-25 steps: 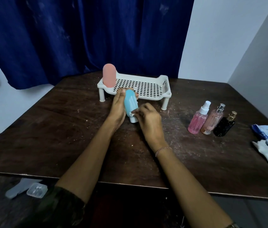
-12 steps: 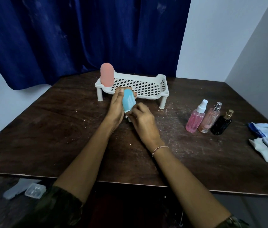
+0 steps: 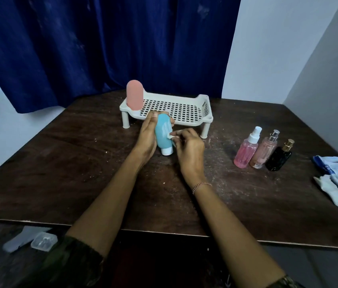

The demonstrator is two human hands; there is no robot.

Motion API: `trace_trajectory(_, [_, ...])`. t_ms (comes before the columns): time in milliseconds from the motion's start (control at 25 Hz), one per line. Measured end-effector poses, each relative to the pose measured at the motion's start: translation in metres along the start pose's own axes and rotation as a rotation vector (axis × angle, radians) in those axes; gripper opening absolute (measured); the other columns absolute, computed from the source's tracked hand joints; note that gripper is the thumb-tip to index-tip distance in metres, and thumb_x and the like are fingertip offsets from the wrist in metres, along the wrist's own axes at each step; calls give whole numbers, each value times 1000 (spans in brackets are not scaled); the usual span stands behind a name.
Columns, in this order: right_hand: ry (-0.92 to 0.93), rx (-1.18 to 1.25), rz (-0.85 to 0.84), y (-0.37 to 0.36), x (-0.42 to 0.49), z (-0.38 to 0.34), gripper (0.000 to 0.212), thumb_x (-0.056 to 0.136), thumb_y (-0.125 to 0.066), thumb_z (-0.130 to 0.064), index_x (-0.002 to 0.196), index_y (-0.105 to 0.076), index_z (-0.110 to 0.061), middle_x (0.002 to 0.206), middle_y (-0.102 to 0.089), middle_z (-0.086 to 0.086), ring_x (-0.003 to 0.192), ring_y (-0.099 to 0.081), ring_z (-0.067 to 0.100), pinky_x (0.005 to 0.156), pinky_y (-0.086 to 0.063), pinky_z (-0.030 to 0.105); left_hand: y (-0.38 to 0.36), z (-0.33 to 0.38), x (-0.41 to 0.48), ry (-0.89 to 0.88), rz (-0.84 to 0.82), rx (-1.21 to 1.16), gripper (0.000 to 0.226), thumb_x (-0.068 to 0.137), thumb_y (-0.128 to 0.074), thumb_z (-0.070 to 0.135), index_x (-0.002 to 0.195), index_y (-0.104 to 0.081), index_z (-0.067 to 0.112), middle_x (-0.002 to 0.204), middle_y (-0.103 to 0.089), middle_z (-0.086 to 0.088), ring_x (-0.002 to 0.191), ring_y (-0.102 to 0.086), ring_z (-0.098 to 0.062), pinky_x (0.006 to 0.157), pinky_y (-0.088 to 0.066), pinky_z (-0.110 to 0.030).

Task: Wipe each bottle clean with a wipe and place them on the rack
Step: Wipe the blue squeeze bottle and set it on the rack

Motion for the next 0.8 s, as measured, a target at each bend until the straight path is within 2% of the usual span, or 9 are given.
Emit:
trace_trajectory(120, [10, 7, 10, 0, -1, 1, 10, 82, -64, 0, 90, -69, -3, 93, -64, 5, 80, -62, 13, 78, -53, 31, -1, 0, 0, -9, 2, 8, 29, 103, -23, 19, 92, -48, 9, 87, -59, -13, 72, -64, -9, 69, -53, -23])
trace_trajectory(280, [177, -70, -63, -5, -5, -10, 14, 78, -66, 2, 91, -70, 0, 94, -62, 7, 87, -58, 20, 81, -50, 29, 1, 0, 0, 2, 3, -31, 31, 103, -23, 20, 95, -51, 9, 85, -59, -13, 69, -62, -10, 67, -52, -22])
trace_trajectory(440, [340, -117, -147, -11, -13, -23, 14, 74, -67, 3, 87, -69, -1, 89, -63, 8, 83, -56, 24, 75, -45, 30, 0, 1, -1, 8, -21, 47, 31, 103, -23, 21, 101, -49, 5, 85, -60, -11, 68, -62, -7, 65, -52, -19])
trace_trajectory(520, [313, -122, -160, -13, -15, -24, 17, 73, -66, 3, 90, -68, -2, 89, -63, 9, 84, -56, 25, 77, -44, 30, -3, 0, -3, 14, -45, 64, 29, 103, -23, 21, 100, -48, 6, 85, -61, -11, 69, -62, -7, 66, -51, -18])
trace_trajectory(600, [192, -60, -121, -10, -12, -21, 22, 76, -67, 0, 97, -67, -2, 96, -63, 10, 89, -58, 24, 81, -45, 29, -3, 0, -3, 5, -64, 52, 27, 103, -24, 19, 100, -48, 5, 85, -61, -11, 71, -62, -9, 69, -52, -20])
trace_trajectory(680, [107, -9, -50, -4, -9, -19, 20, 79, -67, -5, 98, -68, -3, 98, -64, 10, 89, -61, 23, 82, -48, 29, -4, -1, -2, -3, -82, 56, 27, 102, -25, 17, 99, -50, 6, 88, -61, -12, 75, -62, -12, 72, -52, -21])
trace_trajectory(800, [62, 53, 90, 8, -5, -16, 13, 80, -68, -7, 92, -69, -2, 95, -65, 10, 84, -61, 16, 79, -48, 22, -7, -4, -3, -3, -86, 51, 26, 102, -27, 16, 96, -52, 12, 93, -60, -8, 80, -61, -11, 74, -51, -21])
Point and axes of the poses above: each hand's wrist, its own x-axis towards the middle knuckle, its own y-axis out of the back of the hand, z = x × y, the point moved 4 cm from there along x, towards the middle knuckle
